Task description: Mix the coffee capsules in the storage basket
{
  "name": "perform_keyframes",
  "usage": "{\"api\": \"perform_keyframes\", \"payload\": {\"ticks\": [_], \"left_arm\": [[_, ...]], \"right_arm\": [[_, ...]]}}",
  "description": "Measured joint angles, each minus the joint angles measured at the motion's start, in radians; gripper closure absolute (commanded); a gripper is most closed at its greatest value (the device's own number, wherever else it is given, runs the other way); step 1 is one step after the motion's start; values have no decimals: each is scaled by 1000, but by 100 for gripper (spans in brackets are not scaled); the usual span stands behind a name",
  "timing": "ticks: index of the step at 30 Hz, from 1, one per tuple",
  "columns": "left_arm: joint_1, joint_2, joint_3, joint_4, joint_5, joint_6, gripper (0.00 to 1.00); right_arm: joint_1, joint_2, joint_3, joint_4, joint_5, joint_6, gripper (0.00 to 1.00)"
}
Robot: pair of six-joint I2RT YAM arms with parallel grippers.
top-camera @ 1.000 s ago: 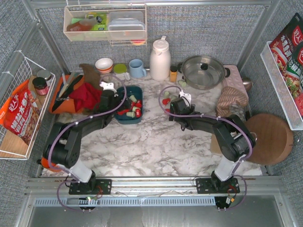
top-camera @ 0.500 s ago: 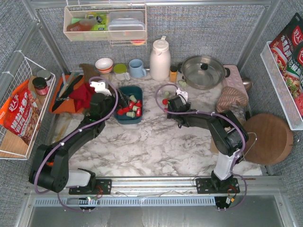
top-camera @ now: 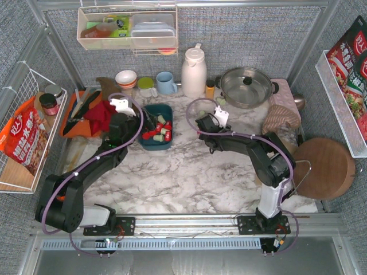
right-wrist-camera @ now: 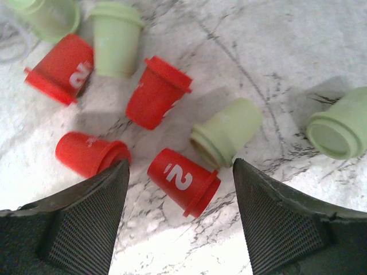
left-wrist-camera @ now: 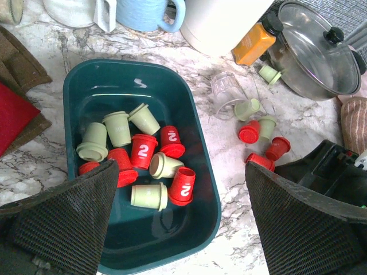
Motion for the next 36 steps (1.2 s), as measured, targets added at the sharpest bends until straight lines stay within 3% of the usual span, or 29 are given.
{"api": "perform_keyframes", "payload": {"ticks": [10,22,25,31,36], "left_arm": [[0,0,-6,10,18,0,1],[0,0,-6,14,41,0,1],[0,0,-8,15,42,-1,0],[0,0,-16,17,44,-1,0],[0,0,-24,21,45,-4,0]], "right_arm": [[3,77,163,-261,150,244,30],[11,139,232,-404,169,372,33],[12,147,239,-411,162,385,38],[14,154,245,-422,159,407,57],[14,151,243,-423,159,415,60]]}}
